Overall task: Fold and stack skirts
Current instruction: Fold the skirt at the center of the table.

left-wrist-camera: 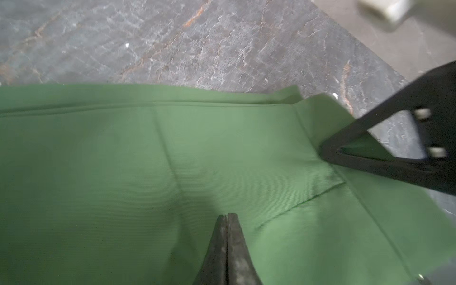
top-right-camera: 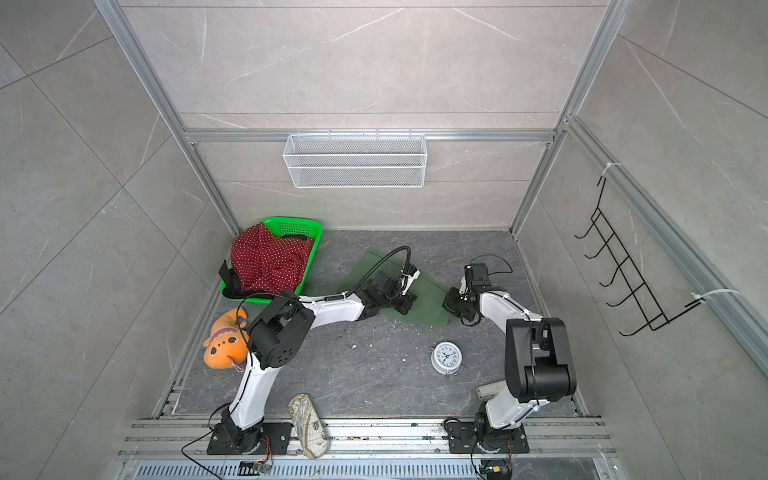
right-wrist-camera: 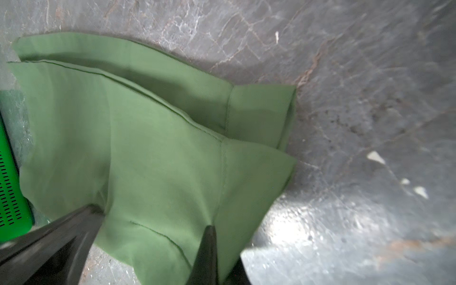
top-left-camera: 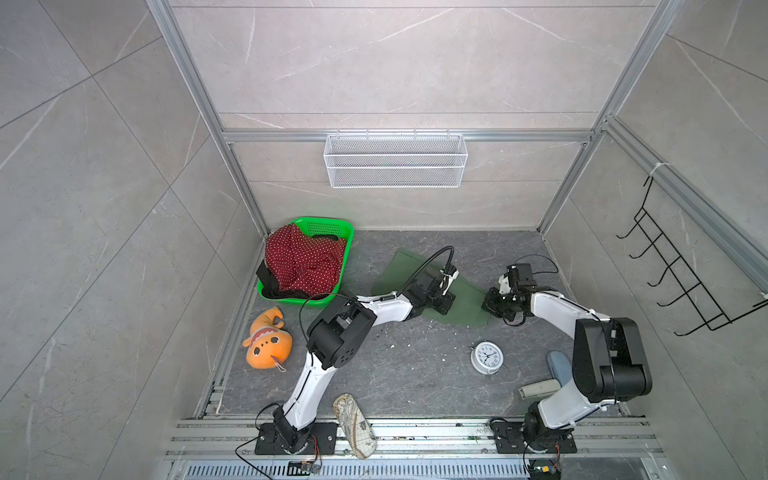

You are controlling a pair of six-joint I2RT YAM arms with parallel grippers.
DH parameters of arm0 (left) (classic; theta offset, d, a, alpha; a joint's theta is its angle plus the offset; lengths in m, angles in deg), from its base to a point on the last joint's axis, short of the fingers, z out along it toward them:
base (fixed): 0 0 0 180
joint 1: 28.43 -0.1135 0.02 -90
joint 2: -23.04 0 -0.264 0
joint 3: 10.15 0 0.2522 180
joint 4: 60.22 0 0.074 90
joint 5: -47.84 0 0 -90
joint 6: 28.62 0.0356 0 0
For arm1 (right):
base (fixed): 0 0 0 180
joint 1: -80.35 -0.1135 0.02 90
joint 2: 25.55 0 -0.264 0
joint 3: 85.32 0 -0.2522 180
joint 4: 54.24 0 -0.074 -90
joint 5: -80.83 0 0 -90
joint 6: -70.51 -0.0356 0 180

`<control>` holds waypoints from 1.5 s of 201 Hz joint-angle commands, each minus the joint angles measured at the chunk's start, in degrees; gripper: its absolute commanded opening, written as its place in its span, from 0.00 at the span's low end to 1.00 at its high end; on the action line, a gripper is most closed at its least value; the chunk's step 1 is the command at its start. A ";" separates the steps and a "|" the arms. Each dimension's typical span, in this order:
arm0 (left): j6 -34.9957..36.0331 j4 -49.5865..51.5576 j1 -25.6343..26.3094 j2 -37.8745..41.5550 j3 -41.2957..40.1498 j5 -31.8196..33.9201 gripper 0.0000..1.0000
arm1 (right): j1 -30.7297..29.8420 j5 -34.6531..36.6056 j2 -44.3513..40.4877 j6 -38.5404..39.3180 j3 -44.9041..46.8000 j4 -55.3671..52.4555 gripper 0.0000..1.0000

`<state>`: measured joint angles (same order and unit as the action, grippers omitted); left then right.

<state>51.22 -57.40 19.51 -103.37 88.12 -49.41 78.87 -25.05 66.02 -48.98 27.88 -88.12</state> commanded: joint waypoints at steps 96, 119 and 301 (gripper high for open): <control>-5.87 -6.75 1.10 -0.42 -1.95 2.94 0.00 | 0.02 3.96 -9.78 7.10 -4.69 -12.66 0.00; -3.04 -5.49 0.02 4.67 -3.67 5.14 0.00 | 0.06 7.81 -9.66 8.68 -6.03 -14.85 0.00; -3.14 -12.75 -8.41 8.74 -21.72 5.78 0.00 | -6.17 15.58 -7.33 10.24 -16.88 -21.73 0.00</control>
<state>48.93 -66.08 11.16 -93.29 66.57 -44.14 74.65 -7.63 58.35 -37.86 14.18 -108.40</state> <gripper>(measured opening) 0.044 0.066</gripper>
